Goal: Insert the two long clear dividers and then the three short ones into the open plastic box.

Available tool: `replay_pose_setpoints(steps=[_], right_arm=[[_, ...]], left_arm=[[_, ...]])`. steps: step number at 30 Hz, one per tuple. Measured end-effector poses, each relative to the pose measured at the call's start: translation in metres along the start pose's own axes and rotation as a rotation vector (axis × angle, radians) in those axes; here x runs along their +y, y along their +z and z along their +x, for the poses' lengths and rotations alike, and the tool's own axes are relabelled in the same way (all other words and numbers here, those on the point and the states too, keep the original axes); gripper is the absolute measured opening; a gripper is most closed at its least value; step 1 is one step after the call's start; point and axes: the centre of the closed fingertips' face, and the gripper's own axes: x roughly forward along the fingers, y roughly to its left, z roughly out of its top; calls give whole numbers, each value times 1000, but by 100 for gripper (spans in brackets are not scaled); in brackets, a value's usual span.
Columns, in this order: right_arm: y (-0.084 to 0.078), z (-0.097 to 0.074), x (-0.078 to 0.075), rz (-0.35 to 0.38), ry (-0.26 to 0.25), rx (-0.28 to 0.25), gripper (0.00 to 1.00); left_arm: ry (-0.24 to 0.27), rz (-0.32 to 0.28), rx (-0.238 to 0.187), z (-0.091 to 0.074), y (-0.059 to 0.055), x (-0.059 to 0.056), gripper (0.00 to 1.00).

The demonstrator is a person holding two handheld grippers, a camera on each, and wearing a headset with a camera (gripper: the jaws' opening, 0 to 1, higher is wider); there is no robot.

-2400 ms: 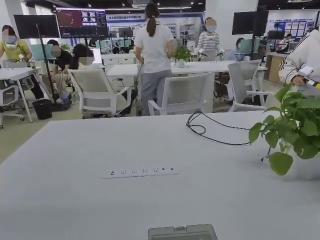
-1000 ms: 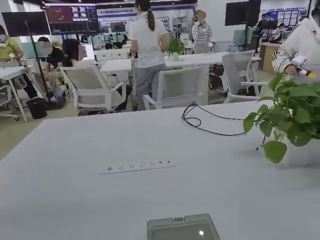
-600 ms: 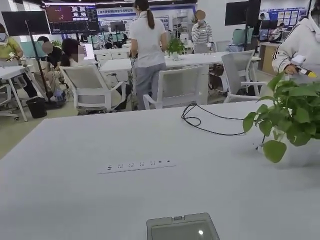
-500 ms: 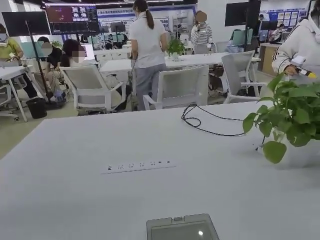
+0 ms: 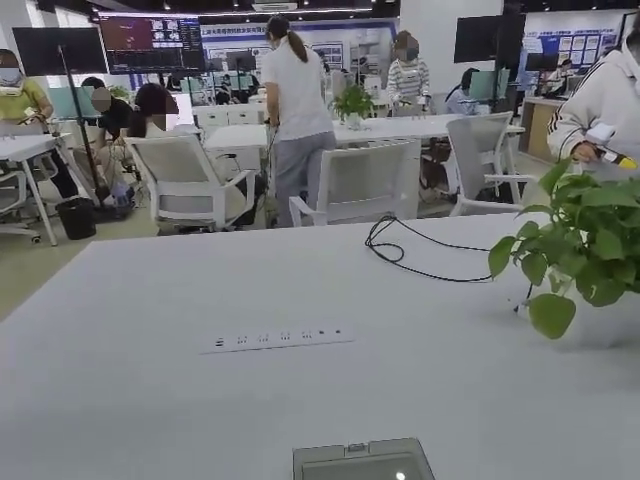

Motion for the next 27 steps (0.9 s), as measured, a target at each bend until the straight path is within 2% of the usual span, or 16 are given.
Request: replay_pose_setpoints(steps=[7,13,21,25,26,27], right_arm=[[9,2,2,-5,7,-3,85],[20,5,3,3,12,-23,82],[42,6,4,34,22,-61,75],[60,5,5,67,27,-111,68],[65,6,6,73,29,-121,66],[68,6,6,78,30,-125,65]], left_arm=[[-21,-73,-64,-8,3,-1,30],[-45,-123,-132,-18,12,-6,30],[-99,-173,-244,-37,35,-24,30],[-137,-180,-308,-49,50,-38,30],[-156,-180,-337,-52,56,-43,30],[-165,-187,-342,-54,57,-46,30]])
